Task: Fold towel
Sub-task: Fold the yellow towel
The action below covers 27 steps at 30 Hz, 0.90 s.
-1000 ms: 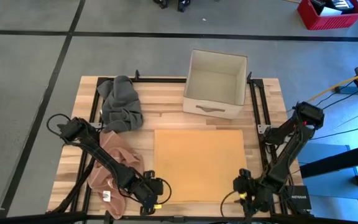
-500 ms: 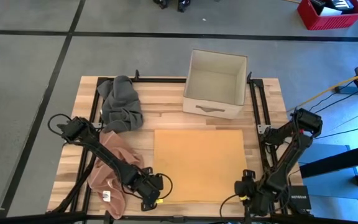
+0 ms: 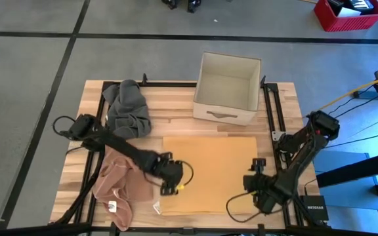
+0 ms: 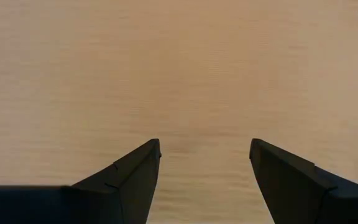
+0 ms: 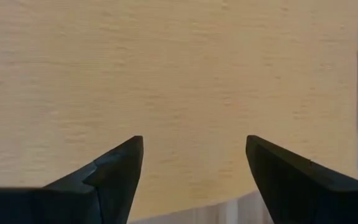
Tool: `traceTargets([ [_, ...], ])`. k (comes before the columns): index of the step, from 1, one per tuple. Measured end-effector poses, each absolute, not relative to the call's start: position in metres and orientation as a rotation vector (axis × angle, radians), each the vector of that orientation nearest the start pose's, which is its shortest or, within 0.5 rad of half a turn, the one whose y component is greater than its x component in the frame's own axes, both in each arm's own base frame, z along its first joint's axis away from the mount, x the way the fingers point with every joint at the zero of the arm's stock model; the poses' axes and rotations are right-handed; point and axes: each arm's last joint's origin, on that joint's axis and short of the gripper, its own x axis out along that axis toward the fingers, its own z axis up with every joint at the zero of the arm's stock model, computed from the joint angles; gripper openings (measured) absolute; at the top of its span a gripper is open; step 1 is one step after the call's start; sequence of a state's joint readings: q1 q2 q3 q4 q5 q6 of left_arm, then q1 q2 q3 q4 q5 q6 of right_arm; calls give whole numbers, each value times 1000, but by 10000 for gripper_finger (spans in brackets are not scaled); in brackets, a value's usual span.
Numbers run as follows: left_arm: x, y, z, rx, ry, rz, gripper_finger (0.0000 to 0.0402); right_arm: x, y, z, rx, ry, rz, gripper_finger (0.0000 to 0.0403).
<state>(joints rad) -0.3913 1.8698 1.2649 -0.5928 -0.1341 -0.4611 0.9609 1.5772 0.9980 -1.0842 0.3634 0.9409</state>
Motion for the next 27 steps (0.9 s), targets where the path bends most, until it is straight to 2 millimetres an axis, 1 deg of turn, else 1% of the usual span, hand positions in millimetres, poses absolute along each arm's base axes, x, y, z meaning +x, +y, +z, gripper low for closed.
traceTargets([
  [3,346,-118,171,-80,1188,71,241,151,187,185,-234,1327,-208,287],
  [5,345,-111,167,-50,1202,66,241,148,177,182,-221,1331,-219,287],
  [9,341,-106,155,-15,1200,41,241,141,162,172,-143,1328,-197,287],
  [14,337,-109,144,-17,1173,27,241,136,149,164,-56,1332,-170,287],
  [20,330,-103,130,-64,1173,71,241,133,146,161,-40,1327,-148,287],
  [24,326,-102,126,-61,1189,80,241,133,146,160,-40,1331,-140,287],
  [27,325,-104,127,-57,1190,81,241,135,149,161,-41,1310,-99,287],
])
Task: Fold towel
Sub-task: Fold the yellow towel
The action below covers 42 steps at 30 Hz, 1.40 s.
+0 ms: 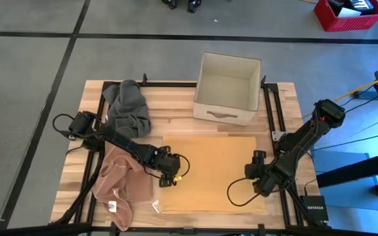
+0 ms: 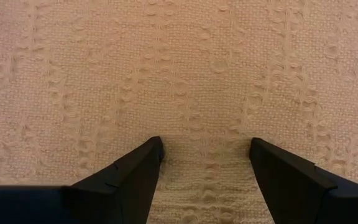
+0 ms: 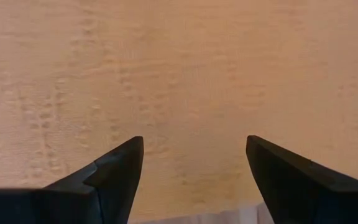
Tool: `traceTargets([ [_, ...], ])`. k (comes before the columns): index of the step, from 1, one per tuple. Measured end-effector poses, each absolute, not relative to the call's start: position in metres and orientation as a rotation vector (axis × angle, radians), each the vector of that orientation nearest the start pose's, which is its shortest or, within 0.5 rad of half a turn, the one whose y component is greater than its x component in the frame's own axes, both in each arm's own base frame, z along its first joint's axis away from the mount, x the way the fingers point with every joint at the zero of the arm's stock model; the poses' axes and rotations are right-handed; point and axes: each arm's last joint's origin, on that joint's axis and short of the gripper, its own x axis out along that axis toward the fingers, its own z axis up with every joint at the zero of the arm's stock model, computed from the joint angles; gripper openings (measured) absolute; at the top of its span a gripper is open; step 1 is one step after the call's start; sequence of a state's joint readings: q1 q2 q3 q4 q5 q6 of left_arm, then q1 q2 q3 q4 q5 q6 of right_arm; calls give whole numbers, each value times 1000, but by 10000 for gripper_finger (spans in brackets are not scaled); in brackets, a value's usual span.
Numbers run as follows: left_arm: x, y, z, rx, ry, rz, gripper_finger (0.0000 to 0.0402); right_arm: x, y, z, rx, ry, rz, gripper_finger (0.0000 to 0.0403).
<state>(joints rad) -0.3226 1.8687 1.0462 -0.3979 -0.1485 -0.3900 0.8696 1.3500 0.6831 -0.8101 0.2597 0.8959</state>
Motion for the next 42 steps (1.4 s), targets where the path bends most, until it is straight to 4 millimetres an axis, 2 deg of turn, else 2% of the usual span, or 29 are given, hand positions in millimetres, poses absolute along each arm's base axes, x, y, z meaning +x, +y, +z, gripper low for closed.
traceTargets([
  [5,322,-109,127,-62,1198,82,241,136,149,161,-73,1289,-88,287],
  [8,321,-111,126,-59,1200,78,241,133,143,152,-100,1294,-100,287],
  [12,321,-111,126,-59,1201,77,241,135,134,139,-35,1345,-79,285],
  [20,321,-111,126,-64,1202,78,241,151,120,140,-46,1369,-46,247],
  [27,321,-111,125,-67,1203,78,241,150,115,146,158,1512,29,239],
  [29,321,-111,126,-67,1205,79,241,148,114,149,179,1499,38,242],
  [34,323,-113,147,-93,1279,99,241,147,110,159,159,1406,6,253],
  [38,335,-117,165,-27,1166,97,241,148,107,162,89,1338,-26,263],
  [42,336,-114,148,12,1210,116,241,154,106,161,30,1270,-37,269],
])
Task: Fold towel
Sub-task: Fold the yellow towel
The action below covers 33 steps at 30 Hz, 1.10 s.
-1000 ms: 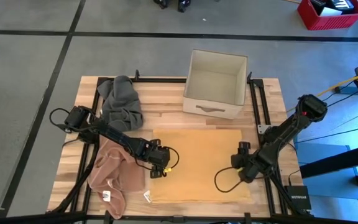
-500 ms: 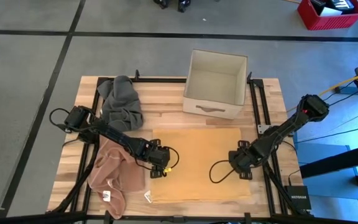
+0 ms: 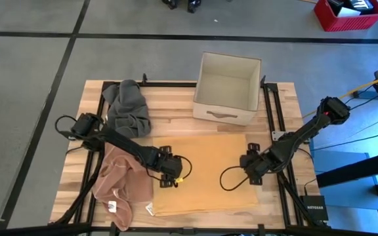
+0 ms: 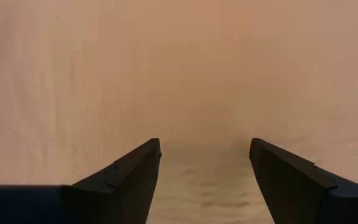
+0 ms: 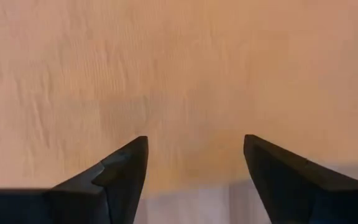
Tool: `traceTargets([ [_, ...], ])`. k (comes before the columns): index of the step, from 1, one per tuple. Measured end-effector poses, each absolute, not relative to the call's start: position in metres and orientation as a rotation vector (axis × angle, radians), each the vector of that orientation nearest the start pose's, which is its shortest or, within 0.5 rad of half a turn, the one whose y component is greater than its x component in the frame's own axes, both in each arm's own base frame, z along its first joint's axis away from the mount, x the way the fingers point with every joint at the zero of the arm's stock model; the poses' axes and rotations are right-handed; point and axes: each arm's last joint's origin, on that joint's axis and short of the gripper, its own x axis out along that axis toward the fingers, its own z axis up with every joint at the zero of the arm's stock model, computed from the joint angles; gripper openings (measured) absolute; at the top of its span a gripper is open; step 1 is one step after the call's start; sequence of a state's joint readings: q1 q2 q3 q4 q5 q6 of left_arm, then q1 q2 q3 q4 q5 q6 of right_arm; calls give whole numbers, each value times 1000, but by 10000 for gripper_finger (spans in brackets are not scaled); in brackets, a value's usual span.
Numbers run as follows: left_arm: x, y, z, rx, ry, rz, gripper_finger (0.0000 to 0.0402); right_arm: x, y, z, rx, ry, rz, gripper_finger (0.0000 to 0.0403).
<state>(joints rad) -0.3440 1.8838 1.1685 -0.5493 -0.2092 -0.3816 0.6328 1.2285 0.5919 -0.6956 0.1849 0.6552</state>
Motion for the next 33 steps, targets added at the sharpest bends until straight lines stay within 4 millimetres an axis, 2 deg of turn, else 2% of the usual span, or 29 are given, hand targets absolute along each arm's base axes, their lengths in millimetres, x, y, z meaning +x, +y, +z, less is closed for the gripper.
traceTargets([
  [11,331,-112,138,-26,1266,158,241,176,97,163,-5,1103,0,269],
  [19,331,-112,138,-25,1265,159,241,165,89,139,-9,1146,31,269],
  [23,332,-113,138,-26,1253,154,241,163,88,130,-2,1100,43,269],
  [26,333,-113,138,-27,1247,155,241,160,85,126,-43,1087,10,269],
  [33,333,-113,138,-27,1248,156,241,153,83,117,-23,1129,35,269],
])
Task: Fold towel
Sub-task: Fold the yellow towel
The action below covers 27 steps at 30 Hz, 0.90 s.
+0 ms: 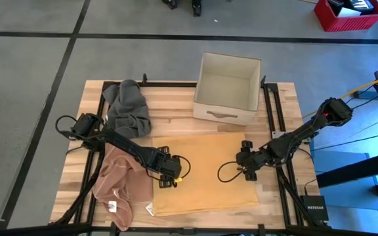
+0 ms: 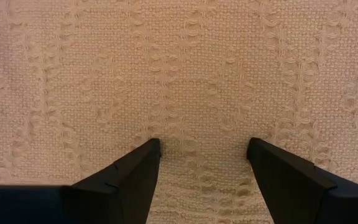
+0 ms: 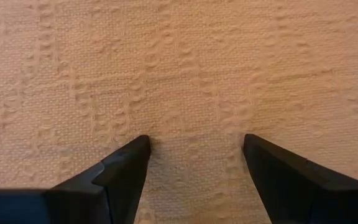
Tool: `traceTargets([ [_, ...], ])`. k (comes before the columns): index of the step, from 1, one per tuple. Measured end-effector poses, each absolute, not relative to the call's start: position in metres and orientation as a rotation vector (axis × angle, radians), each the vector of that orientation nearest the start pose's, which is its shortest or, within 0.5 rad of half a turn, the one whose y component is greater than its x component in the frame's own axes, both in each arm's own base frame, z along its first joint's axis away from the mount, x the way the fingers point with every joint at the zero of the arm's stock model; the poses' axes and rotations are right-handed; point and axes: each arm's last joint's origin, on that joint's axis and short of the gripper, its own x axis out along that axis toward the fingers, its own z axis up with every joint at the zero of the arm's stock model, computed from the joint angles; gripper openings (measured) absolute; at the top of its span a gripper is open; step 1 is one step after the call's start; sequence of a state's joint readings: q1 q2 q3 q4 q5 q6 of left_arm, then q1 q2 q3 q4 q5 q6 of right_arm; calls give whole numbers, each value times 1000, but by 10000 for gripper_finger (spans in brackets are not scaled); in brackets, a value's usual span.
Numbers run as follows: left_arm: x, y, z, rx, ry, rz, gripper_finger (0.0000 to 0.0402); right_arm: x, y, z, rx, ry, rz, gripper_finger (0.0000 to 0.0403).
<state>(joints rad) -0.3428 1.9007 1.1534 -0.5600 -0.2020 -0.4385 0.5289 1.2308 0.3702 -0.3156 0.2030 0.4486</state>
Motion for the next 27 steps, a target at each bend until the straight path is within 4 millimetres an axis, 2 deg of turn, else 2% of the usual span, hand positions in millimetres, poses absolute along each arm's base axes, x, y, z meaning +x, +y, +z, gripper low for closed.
traceTargets([
  [3,333,-113,138,-35,1249,157,239,153,82,117,-28,1134,32,256],
  [5,332,-113,138,-46,1257,159,229,153,83,117,-29,1137,36,232],
  [14,331,-112,137,-48,1266,163,113,151,82,116,-40,1150,34,46],
  [16,330,-112,137,-43,1275,166,90,151,82,116,-40,1150,33,16],
  [18,330,-111,137,-34,1281,163,70,151,82,116,-40,1150,33,12],
  [23,331,-108,137,-16,1278,176,27,151,81,115,-40,1146,20,35],
  [27,330,-107,137,20,1268,199,6,152,81,116,-43,1143,12,11],
])
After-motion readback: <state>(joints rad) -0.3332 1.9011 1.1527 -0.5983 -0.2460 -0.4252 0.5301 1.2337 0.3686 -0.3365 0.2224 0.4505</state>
